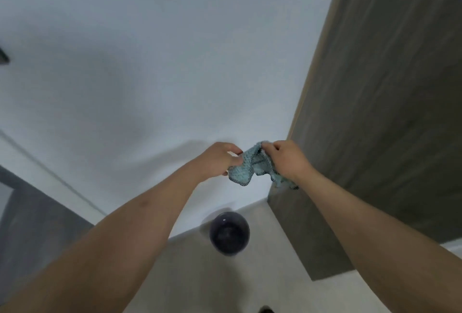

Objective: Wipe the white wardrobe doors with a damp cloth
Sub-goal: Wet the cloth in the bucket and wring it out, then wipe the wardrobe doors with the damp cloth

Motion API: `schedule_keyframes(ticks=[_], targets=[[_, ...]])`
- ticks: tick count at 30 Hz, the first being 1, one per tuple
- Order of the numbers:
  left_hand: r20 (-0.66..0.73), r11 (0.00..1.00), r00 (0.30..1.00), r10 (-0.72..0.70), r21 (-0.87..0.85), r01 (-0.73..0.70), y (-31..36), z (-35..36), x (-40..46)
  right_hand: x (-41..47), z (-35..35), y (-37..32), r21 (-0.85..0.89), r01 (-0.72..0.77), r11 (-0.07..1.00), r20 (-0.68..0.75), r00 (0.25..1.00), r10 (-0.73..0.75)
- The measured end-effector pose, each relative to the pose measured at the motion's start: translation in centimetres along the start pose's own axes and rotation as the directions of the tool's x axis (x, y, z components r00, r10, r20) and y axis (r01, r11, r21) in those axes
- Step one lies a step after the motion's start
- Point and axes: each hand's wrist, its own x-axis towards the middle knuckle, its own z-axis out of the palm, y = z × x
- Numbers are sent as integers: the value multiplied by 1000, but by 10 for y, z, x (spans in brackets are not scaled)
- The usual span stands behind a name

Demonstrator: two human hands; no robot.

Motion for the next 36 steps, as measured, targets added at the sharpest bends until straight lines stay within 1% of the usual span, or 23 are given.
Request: schedule_keyframes(ticks=[2, 3, 4, 6, 8, 9, 10, 11, 13, 14, 15, 16, 18, 20, 22, 24, 26, 27, 28, 29, 31, 33, 36], targets=[[-8, 987, 1000, -7, -159, 6, 12, -6, -16, -12, -14, -15, 33, -52, 998, 30, 998, 51], [22, 960, 1000, -18, -278, 23, 15, -9, -23, -17, -17, -20, 74, -91, 993, 63, 994, 86], [76, 901, 997, -32, -429, 62, 17, -10, -30, -21, -18, -25, 115, -133, 985, 104, 987, 121], [184, 706, 983, -27, -692, 149, 17, -13, -46, -33, -15, -34, 175, -162, 971, 144, 980, 138], [300, 584, 953, 51, -783, 215, 17, -15, -60, -47, -7, -43, 255, -171, 952, 97, 984, 151], [354, 564, 929, 109, -791, 236, 16, -15, -64, -54, -5, -46, 316, -172, 933, 66, 985, 159], [405, 565, 901, 156, -785, 254, 13, -15, -67, -61, -4, -49, 377, -186, 907, 48, 982, 181], [461, 609, 865, 199, -749, 259, 12, -17, -71, -69, -3, -50, 441, -200, 875, 27, 977, 210], [556, 778, 804, 212, -594, 206, 8, -14, -74, -84, -5, -51, 543, -219, 811, -49, 956, 290], [571, 852, 802, 175, -496, 168, 8, -9, -74, -91, -9, -46, 587, -232, 775, -81, 936, 342], [546, 890, 827, 135, -434, 142, 9, -5, -74, -97, -14, -42, 625, -243, 742, -81, 925, 371], [526, 898, 843, 114, -417, 139, 12, 1, -73, -107, -20, -39, 638, -260, 725, -50, 925, 377], [508, 860, 853, 121, -483, 166, 22, 15, -73, -128, -31, -30, 636, -309, 707, 48, 931, 363], [495, 812, 864, 95, -540, 220, 35, 31, -72, -151, -45, -20, 549, -363, 753, 154, 929, 336], [499, 820, 865, 49, -515, 250, 50, 46, -74, -171, -62, -9, 466, -410, 784, 186, 912, 366], [602, 855, 795, 74, -448, 259, 69, 57, -83, -196, -83, -1, 516, -408, 753, 195, 912, 360], [706, 848, 675, 213, -477, 231, 91, 67, -94, -221, -107, 9, 673, -360, 647, 168, 925, 341], [720, 828, 631, 291, -519, 211, 102, 73, -99, -234, -119, 12, 743, -320, 588, 156, 937, 312], [717, 816, 608, 340, -547, 189, 117, 86, -107, -248, -131, 18, 792, -273, 546, 141, 952, 272], [729, 823, 589, 348, -539, 180, 127, 100, -113, -259, -139, 21, 804, -252, 539, 148, 962, 230], [794, 887, 542, 276, -427, 173, 144, 139, -128, -279, -151, 28, 716, -296, 632, 175, 953, 248], [824, 943, 533, 192, -306, 132, 156, 176, -141, -297, -160, 38, 622, -365, 693, 183, 928, 325], [858, 971, 490, 154, -223, 85, 178, 220, -158, -329, -181, 62, 674, -261, 691, 26, 943, 330]])
